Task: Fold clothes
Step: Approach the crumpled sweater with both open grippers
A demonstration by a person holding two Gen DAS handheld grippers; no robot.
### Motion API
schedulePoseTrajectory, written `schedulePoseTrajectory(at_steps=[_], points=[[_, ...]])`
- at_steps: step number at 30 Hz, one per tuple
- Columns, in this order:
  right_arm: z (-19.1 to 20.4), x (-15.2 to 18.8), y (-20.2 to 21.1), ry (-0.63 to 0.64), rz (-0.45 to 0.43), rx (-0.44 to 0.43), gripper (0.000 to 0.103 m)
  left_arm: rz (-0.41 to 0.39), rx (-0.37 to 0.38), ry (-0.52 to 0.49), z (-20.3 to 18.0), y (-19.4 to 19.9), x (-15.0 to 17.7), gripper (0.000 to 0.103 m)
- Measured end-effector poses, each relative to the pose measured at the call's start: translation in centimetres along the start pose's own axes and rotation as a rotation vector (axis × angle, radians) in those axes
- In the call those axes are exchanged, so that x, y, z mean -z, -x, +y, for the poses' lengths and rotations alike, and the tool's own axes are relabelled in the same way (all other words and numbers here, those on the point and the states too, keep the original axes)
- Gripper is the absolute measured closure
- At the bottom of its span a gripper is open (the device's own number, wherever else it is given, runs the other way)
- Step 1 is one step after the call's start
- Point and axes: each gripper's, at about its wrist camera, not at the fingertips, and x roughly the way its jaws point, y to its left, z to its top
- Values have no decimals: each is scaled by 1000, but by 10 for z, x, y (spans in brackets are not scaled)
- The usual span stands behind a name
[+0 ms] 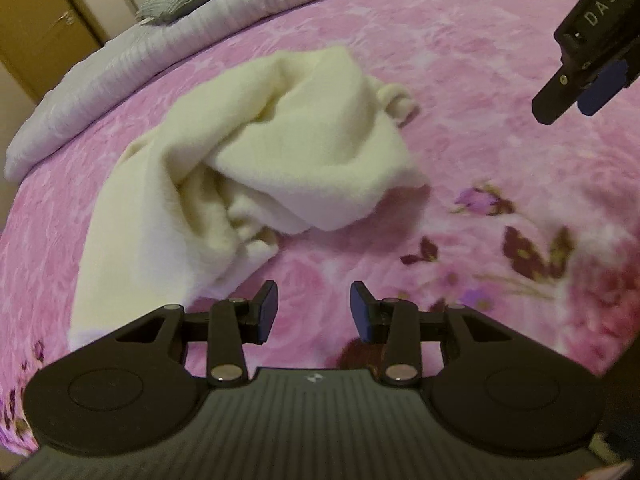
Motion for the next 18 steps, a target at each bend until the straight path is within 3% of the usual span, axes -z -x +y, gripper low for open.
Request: schedulePoseTrajectory(at_steps=[6,14,18], points=[[-15,-12,-40,45,49,-10,40,-47,-70,12,-24,-27,1,68],[-28,-15,-56,62,115,-4,40,-142,-206,36,-46,-55,-20,65],[-31,-21,-56,81,119,7,40,-175,-187,74,-40,-63,-29,64]])
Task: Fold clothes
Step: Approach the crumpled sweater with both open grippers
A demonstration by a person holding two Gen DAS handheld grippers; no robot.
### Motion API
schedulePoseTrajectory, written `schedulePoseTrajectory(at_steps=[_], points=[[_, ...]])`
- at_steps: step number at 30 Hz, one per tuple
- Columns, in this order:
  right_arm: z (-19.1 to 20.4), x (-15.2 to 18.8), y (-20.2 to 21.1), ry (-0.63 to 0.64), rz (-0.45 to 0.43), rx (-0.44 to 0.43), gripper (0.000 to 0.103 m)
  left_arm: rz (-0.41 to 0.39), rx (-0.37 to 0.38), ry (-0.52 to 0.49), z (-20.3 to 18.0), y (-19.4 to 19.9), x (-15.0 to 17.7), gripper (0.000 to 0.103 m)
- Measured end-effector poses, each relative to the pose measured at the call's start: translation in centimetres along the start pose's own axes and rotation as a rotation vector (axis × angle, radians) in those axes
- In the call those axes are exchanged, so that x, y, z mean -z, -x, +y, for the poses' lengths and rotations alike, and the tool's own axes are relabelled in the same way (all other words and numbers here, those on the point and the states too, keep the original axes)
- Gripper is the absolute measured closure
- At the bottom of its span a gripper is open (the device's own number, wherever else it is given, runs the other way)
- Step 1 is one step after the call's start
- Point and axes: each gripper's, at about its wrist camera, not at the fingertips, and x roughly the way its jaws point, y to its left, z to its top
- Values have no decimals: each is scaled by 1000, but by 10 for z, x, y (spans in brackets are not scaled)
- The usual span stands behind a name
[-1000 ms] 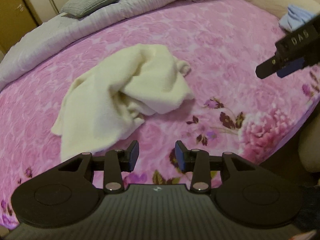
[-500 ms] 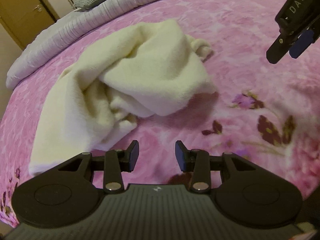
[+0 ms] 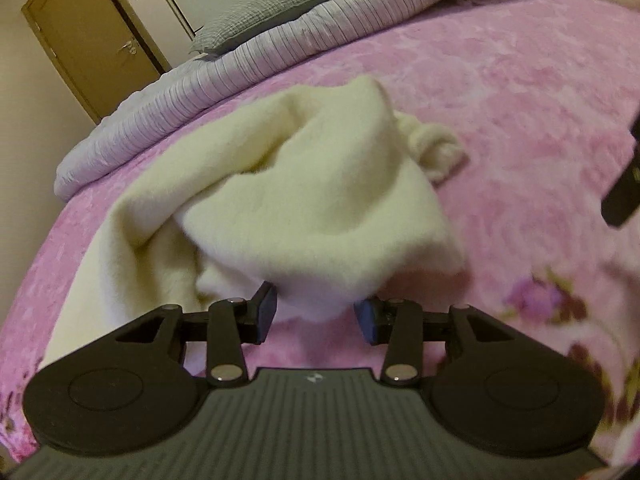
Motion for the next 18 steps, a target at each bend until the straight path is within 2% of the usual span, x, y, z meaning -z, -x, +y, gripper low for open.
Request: schedulePoseTrajectory(at_steps=[1,2,3,5,8,9,11,14,16,18], points=[[-1,-2,-1,-2,0,2,40,-18,16,12,3,1,-1,73],[-2,-3,-1,-3,0,4,40,-55,44,53,12,6,-2,88],[-1,-5,-2,-2,-1,4,40,-89,72,96,21,11,-3,92],[1,-9,-2,3,-7,0,40,-119,124,213,49,21,-4,95],[4,-15,-3,11,-16,-6,40,-118,82,248,78,36,0,96],[6,-17,-4,14,-19,-9,40,-102,88,238,85,39,2,96],[9,-19,-6,19,-22,-14,40,-57,150,185,87,37,7,92],[14,-20,-11,14,-19,-19,40,-23,224,54,67,34,19,82],[17,-19,-12,14,-19,-23,40,-34,182,-47,45,35,30,75],[19,-18,-14,18,-18,-22,40,-60,132,-134,25,35,39,73]])
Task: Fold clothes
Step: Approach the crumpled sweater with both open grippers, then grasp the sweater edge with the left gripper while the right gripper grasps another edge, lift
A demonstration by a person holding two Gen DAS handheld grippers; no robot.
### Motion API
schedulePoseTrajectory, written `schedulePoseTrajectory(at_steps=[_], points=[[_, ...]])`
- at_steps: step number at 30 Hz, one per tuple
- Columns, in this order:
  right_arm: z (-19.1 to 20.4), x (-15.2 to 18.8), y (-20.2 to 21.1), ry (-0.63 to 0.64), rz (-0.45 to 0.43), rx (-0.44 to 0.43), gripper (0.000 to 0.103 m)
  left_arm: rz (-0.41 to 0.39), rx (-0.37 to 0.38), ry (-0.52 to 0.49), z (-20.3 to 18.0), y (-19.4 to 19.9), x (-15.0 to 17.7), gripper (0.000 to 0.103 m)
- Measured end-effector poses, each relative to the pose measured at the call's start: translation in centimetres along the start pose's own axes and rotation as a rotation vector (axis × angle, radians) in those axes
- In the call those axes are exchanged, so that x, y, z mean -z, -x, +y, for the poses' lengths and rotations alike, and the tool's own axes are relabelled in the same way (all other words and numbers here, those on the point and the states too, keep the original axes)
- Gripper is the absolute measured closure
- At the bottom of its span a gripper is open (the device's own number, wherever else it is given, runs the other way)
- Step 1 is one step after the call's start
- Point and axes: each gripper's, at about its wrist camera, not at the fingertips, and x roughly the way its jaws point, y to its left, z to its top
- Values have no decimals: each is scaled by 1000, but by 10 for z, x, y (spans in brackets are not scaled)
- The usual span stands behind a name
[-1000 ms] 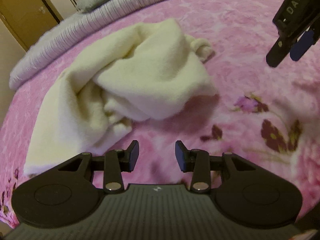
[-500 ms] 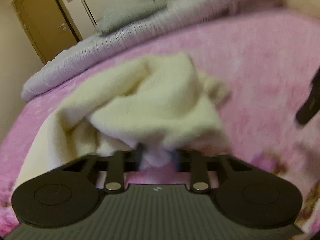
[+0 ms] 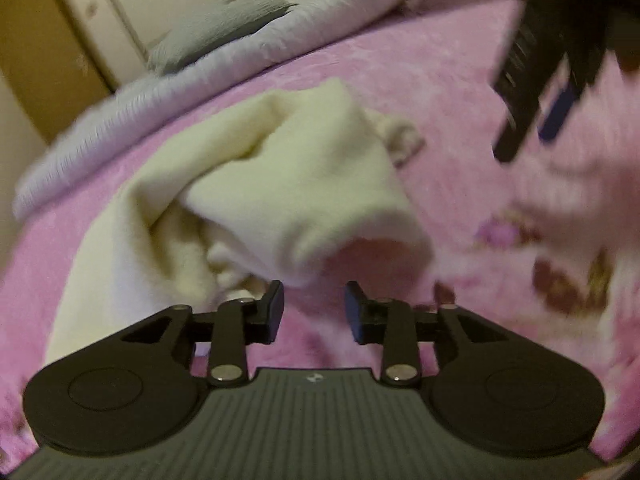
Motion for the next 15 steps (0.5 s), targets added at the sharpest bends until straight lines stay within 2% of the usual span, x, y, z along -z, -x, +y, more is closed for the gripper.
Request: schedulePoseTrajectory(at_steps=[3,5,8,9,10,11,14,15], points=[[-2,4,-4,15,12,42,40,-27,-47,-41,-13,-5,0,71],[-8,7,-7,3,26,63,40,-42,-75,-27,-10,-12,-5,65],[-17,8,-9,-34,41,76,40,-65,-117,-7,-5,-22,-12,66],[-18,7,-10,-43,42,77,40,-74,-127,1,-3,-26,-14,69],[-18,6,-10,-47,42,77,40,-91,-97,24,4,-25,-14,87],[-18,5,-9,-47,41,75,40,-105,-77,75,16,-21,-15,93],[-10,-2,-6,-17,23,67,40,-144,-22,226,52,-6,-18,95],[-7,-5,-5,-1,13,63,40,-141,-67,262,68,2,-16,95]])
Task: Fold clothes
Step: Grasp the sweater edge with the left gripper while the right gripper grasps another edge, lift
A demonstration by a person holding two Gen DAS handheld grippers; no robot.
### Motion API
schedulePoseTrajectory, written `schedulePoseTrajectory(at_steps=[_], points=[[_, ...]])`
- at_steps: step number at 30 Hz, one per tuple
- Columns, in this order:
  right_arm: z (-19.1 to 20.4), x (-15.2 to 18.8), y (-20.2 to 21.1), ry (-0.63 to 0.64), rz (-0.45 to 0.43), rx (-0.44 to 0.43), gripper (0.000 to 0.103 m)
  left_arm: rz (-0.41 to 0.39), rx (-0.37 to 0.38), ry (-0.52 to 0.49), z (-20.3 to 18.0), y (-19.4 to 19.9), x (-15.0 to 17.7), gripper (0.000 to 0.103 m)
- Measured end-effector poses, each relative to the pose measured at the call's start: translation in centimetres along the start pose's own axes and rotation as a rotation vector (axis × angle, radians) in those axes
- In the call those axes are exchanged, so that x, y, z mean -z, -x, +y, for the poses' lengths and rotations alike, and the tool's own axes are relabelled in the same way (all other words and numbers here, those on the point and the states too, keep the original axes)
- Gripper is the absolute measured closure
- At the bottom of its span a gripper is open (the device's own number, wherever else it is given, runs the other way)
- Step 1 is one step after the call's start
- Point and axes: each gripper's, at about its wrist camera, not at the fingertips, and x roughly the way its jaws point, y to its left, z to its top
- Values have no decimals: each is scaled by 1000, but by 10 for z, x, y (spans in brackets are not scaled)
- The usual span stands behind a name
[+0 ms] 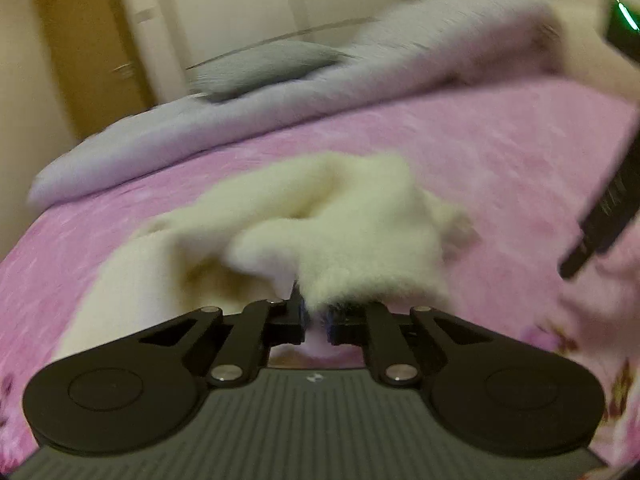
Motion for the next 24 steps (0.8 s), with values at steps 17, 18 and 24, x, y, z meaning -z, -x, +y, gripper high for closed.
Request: schedulePoseTrajectory(at_steps=[17,18,24], points=[[138,51,-62,1088,-361,81,40,62,-158,127,160,30,3,95],[142,54,-67,1099,-401,98,40,64,-147,130,158,30,7,95],[143,21,-69,896,-550,138,43,65,-99,140,160,25,8,95]])
